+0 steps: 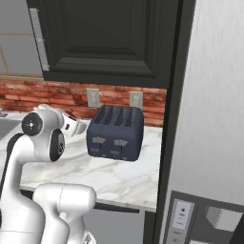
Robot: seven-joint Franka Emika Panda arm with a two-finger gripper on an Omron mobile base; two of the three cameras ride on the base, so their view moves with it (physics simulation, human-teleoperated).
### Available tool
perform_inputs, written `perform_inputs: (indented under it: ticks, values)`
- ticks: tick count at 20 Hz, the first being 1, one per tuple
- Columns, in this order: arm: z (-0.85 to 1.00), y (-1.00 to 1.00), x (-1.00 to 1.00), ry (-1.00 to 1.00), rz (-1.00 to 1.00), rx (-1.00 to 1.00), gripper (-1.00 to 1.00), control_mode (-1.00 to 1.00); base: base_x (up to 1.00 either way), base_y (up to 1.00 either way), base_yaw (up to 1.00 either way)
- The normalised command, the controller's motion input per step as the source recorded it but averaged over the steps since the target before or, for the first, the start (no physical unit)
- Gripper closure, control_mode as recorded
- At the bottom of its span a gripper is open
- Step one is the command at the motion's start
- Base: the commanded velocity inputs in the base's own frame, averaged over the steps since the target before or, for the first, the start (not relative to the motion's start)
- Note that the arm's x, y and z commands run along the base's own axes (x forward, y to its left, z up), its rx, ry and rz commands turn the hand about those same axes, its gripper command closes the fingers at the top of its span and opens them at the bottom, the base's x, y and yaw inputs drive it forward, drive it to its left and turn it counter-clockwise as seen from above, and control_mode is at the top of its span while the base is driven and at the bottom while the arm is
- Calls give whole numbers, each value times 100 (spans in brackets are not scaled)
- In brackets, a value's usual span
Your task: Place the bell pepper in the correct fridge rack based on whether it is a fruit or vegetable. Finally, close the fridge door.
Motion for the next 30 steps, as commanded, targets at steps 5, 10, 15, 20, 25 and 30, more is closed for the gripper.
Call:
perform_inputs:
  ticks: [5,10,15,20,25,30]
  values:
    - [56,-66,-41,0,13,0,100,-100,0,0,0]
    - [15,-26,-54,7,6,-1,100,-100,0,0,0]
    - [13,3,-59,17,1,-12,100,-100,0,0,0]
    - [23,8,-47,21,0,-17,100,-100,0,0,0]
    - [20,0,-28,14,0,-10,100,-100,0,0,0]
    - [0,0,-9,3,0,-3,100,-100,0,0,0]
